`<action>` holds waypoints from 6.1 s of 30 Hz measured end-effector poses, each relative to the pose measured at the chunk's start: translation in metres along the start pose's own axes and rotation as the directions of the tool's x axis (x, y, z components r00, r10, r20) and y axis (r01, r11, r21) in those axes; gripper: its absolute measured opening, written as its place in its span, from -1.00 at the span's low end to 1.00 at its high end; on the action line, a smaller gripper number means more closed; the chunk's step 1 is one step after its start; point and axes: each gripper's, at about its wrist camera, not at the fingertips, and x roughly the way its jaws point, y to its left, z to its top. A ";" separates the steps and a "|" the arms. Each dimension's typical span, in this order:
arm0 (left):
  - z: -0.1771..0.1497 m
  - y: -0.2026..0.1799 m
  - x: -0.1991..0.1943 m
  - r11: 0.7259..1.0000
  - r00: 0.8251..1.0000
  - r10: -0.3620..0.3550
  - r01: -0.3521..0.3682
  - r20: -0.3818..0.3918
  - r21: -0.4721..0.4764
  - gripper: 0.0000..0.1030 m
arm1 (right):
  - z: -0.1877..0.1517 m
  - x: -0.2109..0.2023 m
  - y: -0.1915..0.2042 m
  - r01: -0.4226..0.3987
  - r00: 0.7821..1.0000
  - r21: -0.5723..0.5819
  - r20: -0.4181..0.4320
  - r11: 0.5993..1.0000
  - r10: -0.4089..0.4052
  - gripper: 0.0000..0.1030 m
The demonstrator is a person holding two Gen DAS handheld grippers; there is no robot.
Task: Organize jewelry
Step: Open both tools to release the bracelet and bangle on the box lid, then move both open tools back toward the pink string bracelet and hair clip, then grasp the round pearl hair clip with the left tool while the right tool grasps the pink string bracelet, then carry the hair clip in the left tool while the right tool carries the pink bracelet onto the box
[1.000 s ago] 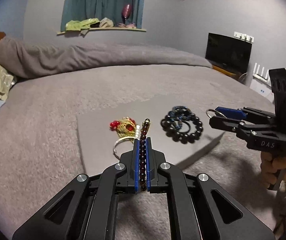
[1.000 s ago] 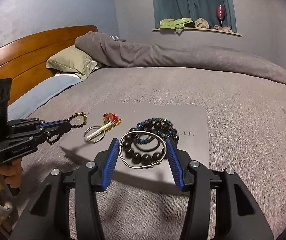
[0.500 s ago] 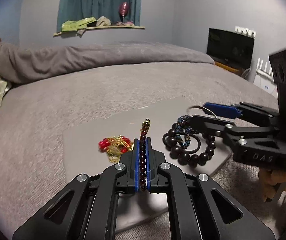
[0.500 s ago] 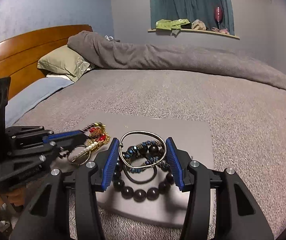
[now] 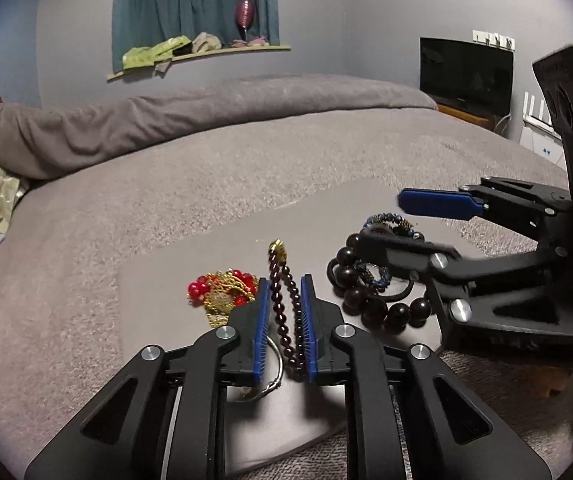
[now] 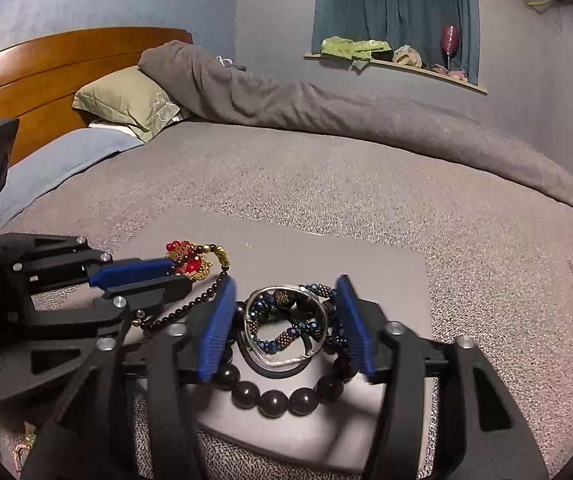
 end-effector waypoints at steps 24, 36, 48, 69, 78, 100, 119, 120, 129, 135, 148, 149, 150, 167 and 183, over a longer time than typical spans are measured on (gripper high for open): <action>-0.024 0.031 -0.083 0.994 0.994 0.089 -0.085 0.068 -0.062 0.31 | -0.017 -0.054 -0.011 -0.044 0.998 0.048 0.057 0.998 0.041 0.28; -0.061 0.028 -0.118 0.993 0.995 0.073 -0.066 0.063 -0.097 0.32 | -0.038 -0.082 0.007 -0.078 0.996 0.026 0.047 0.997 0.076 0.28; -0.091 0.028 -0.132 0.994 0.999 0.033 -0.030 0.028 -0.105 0.48 | -0.066 -0.095 0.020 -0.094 0.996 -0.014 -0.006 0.995 0.094 0.29; -0.134 0.019 -0.146 0.997 0.997 -0.067 0.064 -0.048 -0.044 0.48 | -0.116 -0.107 0.063 -0.250 0.961 0.012 -0.119 0.968 0.250 0.29; -0.133 0.006 -0.148 0.989 0.988 -0.147 0.147 -0.046 -0.019 0.48 | -0.127 -0.104 0.095 -0.297 0.943 -0.092 -0.184 0.950 0.277 0.15; -0.138 -0.042 -0.119 0.974 0.974 -0.189 0.203 -0.128 0.104 -0.19 | -0.136 -0.109 0.083 -0.297 0.938 -0.098 -0.217 0.950 0.271 -0.30; -0.121 -0.014 -0.129 0.988 0.987 -0.153 0.154 -0.056 0.013 -0.19 | -0.117 -0.112 0.079 -0.290 0.951 -0.091 -0.134 0.953 0.277 -0.94; -0.120 -0.012 -0.129 0.989 0.988 -0.148 0.148 -0.054 0.010 -0.19 | -0.114 -0.113 0.076 -0.286 0.953 -0.084 -0.123 0.955 0.275 -0.94; -0.109 -0.009 -0.123 0.994 0.993 -0.108 0.109 -0.042 0.011 -0.19 | -0.086 -0.123 0.051 -0.263 0.965 -0.024 -0.027 0.965 0.262 -0.94; -0.093 -0.008 -0.116 0.996 0.996 -0.086 0.087 -0.020 0.009 -0.19 | -0.072 -0.129 0.035 -0.253 0.967 0.010 0.021 0.967 0.252 -0.94; -0.055 0.008 -0.103 0.996 0.997 -0.069 0.071 0.043 -0.045 -0.19 | -0.045 -0.122 0.012 -0.233 0.970 0.083 0.098 0.969 0.224 -0.94; -0.054 0.009 -0.102 0.997 0.997 -0.067 0.069 0.043 -0.045 -0.19 | -0.043 -0.121 0.009 -0.230 0.970 0.087 0.101 0.969 0.221 -0.94; -0.052 0.010 -0.100 0.997 0.997 -0.064 0.065 0.043 -0.045 -0.19 | -0.041 -0.120 0.008 -0.229 0.970 0.090 0.104 0.969 0.220 -0.94; -0.023 0.028 -0.058 0.998 0.999 -0.029 0.031 0.036 -0.051 -0.19 | 0.003 -0.088 -0.020 -0.198 0.969 0.143 0.178 0.970 0.172 -0.94; -0.006 0.030 0.004 0.997 1.000 -0.004 0.004 -0.011 -0.072 -0.19 | -0.010 -0.001 -0.033 -0.016 1.000 0.156 0.026 0.988 0.012 -0.94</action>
